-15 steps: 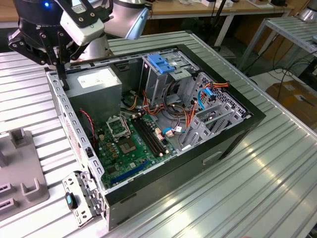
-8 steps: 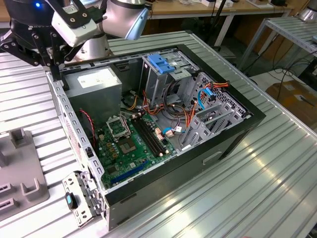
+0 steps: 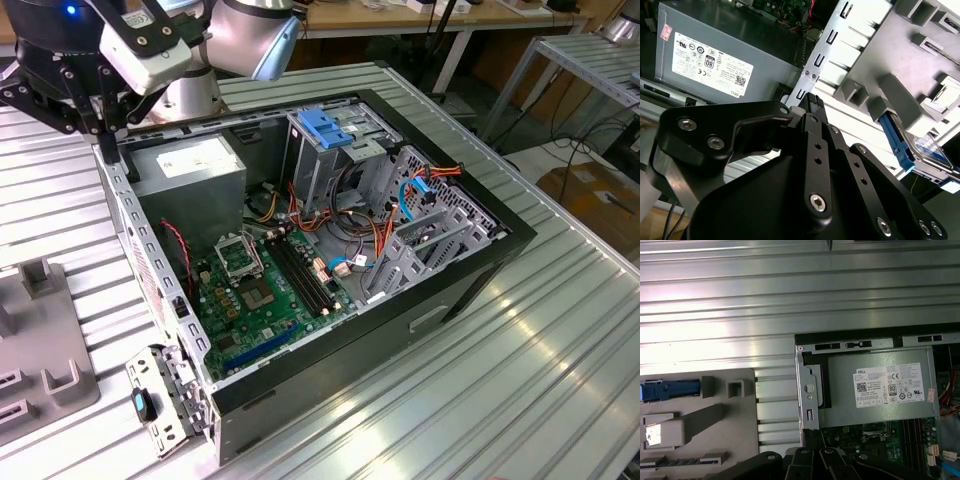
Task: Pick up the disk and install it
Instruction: 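Reach for the disk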
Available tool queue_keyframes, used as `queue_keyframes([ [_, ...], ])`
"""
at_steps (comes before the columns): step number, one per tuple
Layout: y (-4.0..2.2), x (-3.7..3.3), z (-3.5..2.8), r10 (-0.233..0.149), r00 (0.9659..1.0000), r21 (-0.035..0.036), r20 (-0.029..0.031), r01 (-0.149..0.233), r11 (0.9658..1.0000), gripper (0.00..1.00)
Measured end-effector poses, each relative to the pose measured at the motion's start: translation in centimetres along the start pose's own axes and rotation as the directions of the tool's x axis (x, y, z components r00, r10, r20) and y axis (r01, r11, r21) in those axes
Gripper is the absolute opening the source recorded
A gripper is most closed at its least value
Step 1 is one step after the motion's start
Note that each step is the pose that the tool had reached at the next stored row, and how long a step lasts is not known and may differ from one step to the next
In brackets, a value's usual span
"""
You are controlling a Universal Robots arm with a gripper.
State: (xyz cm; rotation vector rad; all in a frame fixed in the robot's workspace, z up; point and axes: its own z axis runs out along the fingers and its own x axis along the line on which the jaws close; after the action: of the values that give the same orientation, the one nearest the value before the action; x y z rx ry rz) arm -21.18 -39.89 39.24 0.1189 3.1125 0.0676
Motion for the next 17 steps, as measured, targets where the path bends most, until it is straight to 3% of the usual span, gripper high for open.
queue_keyframes([
  [17,-0.02,0.34,-0.01,0.000,1.0000,0.0000,0.0000,0.000,1.0000,0.11],
])
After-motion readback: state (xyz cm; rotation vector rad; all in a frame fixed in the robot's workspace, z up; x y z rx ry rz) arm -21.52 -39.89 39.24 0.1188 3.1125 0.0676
